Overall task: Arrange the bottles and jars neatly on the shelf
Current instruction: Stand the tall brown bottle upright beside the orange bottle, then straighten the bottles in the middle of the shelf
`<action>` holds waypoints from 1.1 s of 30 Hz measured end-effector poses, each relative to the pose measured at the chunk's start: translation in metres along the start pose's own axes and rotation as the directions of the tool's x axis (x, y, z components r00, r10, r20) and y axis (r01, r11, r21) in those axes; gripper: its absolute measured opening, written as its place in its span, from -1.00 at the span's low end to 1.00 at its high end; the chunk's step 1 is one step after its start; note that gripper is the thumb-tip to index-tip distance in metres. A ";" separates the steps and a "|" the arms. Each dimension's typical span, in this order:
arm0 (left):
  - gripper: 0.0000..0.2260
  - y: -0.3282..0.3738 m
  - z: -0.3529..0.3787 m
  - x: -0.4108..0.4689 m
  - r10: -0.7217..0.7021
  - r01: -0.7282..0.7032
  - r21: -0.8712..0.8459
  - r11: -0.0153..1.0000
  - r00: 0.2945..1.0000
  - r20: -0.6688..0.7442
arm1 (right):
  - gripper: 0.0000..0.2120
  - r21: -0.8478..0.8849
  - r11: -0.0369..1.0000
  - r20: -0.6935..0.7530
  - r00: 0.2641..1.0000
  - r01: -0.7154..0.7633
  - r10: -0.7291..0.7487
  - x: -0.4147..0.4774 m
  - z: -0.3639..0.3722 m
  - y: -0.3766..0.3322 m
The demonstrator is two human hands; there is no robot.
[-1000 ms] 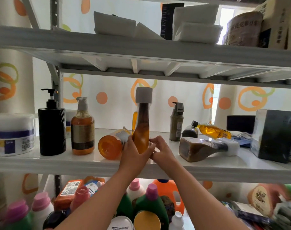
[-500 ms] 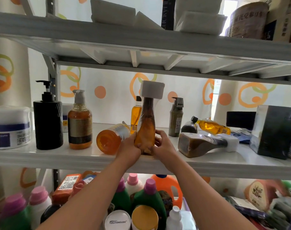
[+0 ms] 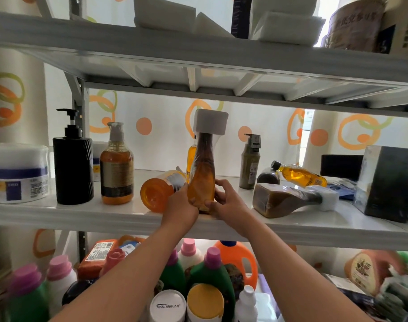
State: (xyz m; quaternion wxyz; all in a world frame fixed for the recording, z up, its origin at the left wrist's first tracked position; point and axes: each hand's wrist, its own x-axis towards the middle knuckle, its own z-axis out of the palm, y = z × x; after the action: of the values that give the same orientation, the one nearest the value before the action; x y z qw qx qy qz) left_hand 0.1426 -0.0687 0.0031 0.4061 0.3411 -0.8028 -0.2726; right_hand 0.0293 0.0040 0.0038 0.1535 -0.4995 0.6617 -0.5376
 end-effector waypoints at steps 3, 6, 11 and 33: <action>-0.72 0.001 -0.003 -0.003 -0.005 0.005 0.023 1.000 1.000 -0.013 | -0.49 -0.017 1.000 -0.013 1.000 0.004 -0.004 -0.001 0.001 -0.001; -0.70 0.003 -0.005 -0.007 -0.010 0.010 0.024 1.000 1.000 -0.018 | -0.46 -0.004 1.000 -0.024 1.000 0.003 -0.003 -0.002 0.003 -0.001; -0.61 0.009 -0.008 -0.023 0.060 -0.071 -0.064 0.995 0.985 -0.160 | -0.41 -0.027 0.998 -0.069 0.996 0.049 -0.050 -0.008 0.005 -0.004; -0.50 0.094 0.093 0.003 0.107 0.003 -0.373 0.928 0.956 0.274 | -0.43 -0.439 0.816 -0.642 0.767 -0.377 0.008 -0.050 -0.077 0.017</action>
State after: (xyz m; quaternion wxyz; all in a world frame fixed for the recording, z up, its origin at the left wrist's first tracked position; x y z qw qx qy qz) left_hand 0.0324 0.0018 0.0232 0.3484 0.1933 -0.7966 -0.4546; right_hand -0.0134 0.0868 0.0018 -0.1612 -0.2456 0.8489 -0.4393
